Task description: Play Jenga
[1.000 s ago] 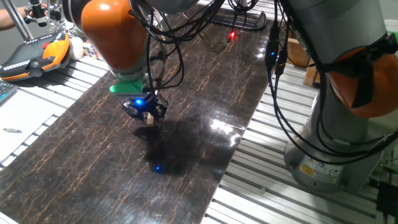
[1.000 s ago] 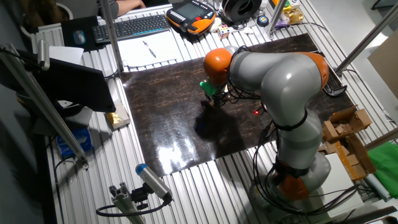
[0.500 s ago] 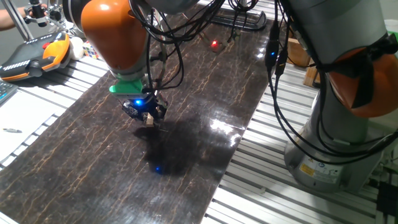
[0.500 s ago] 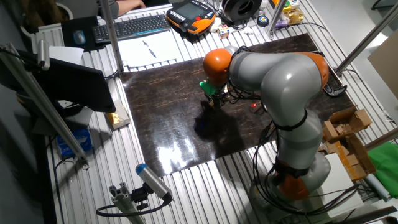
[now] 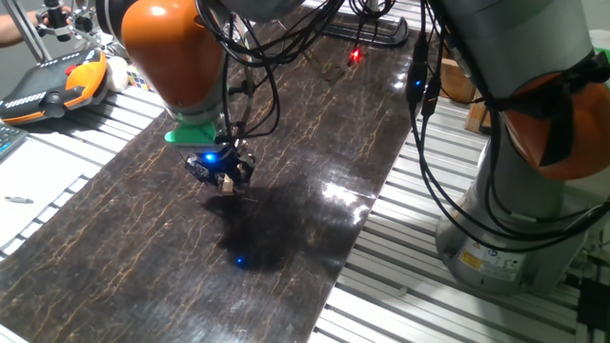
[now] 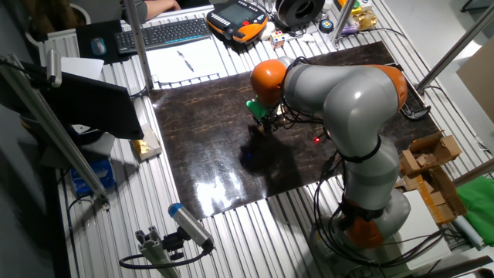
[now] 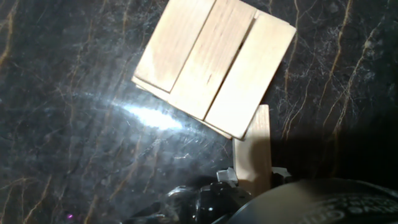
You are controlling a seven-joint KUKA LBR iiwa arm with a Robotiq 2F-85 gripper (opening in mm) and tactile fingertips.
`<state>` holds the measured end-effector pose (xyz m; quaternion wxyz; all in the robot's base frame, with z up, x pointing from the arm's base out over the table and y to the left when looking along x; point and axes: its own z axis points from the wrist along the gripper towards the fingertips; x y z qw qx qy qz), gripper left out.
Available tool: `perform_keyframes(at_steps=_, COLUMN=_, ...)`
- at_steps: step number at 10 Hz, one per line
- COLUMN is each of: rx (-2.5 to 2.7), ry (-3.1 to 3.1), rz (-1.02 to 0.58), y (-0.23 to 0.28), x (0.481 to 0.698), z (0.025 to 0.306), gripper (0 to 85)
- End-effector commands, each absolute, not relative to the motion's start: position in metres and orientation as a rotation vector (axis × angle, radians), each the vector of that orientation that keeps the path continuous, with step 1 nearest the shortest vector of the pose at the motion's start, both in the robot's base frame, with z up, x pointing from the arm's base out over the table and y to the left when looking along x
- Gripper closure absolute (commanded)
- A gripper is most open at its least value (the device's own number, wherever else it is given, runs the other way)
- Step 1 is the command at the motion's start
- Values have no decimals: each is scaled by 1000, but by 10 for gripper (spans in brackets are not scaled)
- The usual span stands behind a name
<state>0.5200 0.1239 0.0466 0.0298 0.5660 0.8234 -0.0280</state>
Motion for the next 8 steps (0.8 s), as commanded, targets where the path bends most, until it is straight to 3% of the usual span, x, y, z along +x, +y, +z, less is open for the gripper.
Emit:
perform_keyframes(at_steps=1, rx=1745, ry=2538, rz=-85, y=124, x=520, z=46, gripper=563)
perform_keyframes(at_steps=8, rx=1716, ry=2562, rz=-87, y=118, x=518, z=42, gripper=563)
